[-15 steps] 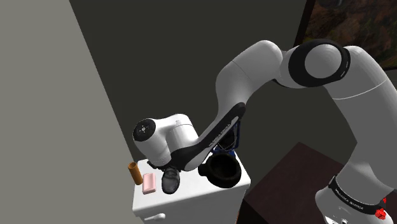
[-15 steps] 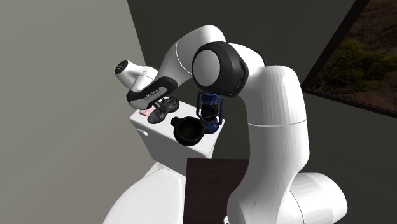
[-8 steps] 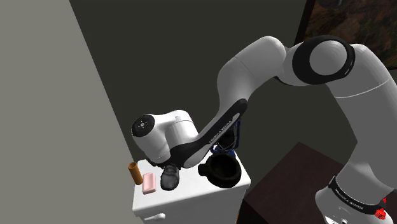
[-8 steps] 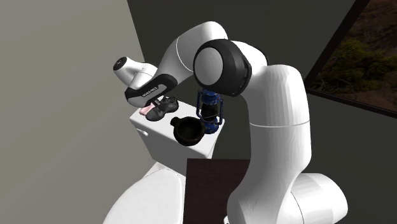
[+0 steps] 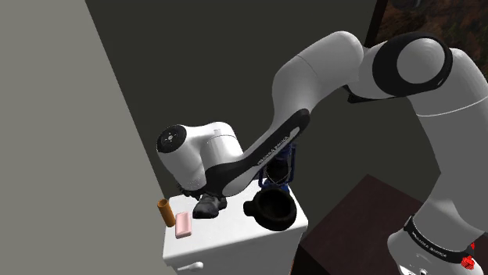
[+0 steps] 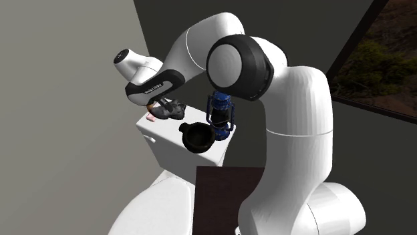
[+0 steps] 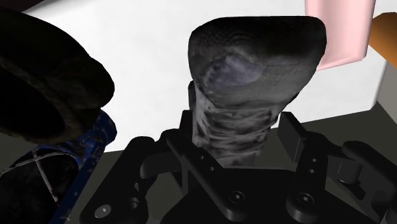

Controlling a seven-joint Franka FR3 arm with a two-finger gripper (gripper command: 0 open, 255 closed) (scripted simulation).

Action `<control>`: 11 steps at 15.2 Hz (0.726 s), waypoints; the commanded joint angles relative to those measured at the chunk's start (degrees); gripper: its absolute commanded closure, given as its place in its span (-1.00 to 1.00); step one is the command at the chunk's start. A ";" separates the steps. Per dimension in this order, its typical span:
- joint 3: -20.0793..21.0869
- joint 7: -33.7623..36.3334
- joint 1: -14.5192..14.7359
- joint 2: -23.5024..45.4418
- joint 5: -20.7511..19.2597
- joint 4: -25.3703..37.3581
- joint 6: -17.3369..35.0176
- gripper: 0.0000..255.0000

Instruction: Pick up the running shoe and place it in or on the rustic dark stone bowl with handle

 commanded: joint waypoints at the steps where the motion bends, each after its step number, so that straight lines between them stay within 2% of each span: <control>1: 0.53 -0.70 -0.30 -0.90 0.75 0.26 -0.88 1.00; 11: 2.81 -3.76 -1.55 -4.94 4.15 1.74 -5.14 1.00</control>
